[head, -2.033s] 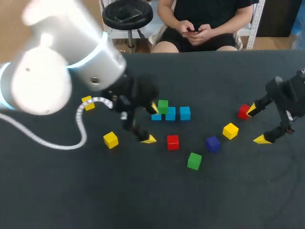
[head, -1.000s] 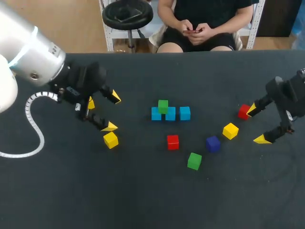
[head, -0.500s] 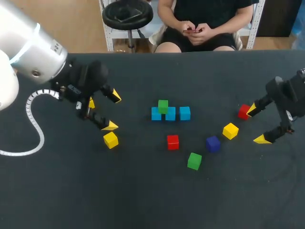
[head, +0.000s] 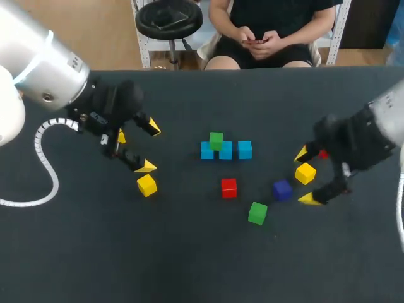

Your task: Place the blue cubes, place green cubes on the blue cubes, place the yellow cubes on the green cubes, then place the red cubes on the yellow cubes, and place purple cube on the red cubes.

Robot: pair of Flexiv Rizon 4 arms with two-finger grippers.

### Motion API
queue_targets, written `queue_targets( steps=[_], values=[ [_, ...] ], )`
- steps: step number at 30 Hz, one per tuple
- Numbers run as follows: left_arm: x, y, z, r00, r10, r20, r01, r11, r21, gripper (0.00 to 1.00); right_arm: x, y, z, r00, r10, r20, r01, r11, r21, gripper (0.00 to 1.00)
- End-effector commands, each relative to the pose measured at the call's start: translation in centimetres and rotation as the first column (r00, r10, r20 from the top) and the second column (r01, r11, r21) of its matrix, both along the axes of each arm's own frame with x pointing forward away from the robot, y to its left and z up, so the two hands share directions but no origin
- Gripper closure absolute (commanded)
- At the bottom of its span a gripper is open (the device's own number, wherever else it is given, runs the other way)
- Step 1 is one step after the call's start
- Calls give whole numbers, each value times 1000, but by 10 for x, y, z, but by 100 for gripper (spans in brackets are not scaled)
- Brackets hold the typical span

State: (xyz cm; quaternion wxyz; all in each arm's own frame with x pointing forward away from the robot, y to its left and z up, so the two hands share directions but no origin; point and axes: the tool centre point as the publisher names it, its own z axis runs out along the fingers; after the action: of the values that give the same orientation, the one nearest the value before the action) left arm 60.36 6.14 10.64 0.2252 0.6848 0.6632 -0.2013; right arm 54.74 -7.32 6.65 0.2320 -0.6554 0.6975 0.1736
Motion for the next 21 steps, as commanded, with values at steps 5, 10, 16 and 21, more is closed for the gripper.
queue_targets(
  steps=[5, 10, 16, 21],
  values=[
    [1, 1, 0, 1000, -3, 0, 3, 1000, -1, 0, -42, 37, 7, 991, -120, 65, 129, 981, -145, 0],
    [1, 1, 0, 1000, -3, 0, 3, 1000, -1, 0, -58, 49, 7, 976, -186, 109, 204, 961, -186, 0],
    [1, 1, 0, 1000, -3, 0, 3, 1000, -1, 0, -64, 54, -1, 964, -219, 153, 245, 952, -181, 0],
    [1, 1, 0, 1000, -3, 0, 3, 1000, -1, 0, -61, 54, -11, 948, -275, 159, 302, 936, -183, 0]
  ],
)
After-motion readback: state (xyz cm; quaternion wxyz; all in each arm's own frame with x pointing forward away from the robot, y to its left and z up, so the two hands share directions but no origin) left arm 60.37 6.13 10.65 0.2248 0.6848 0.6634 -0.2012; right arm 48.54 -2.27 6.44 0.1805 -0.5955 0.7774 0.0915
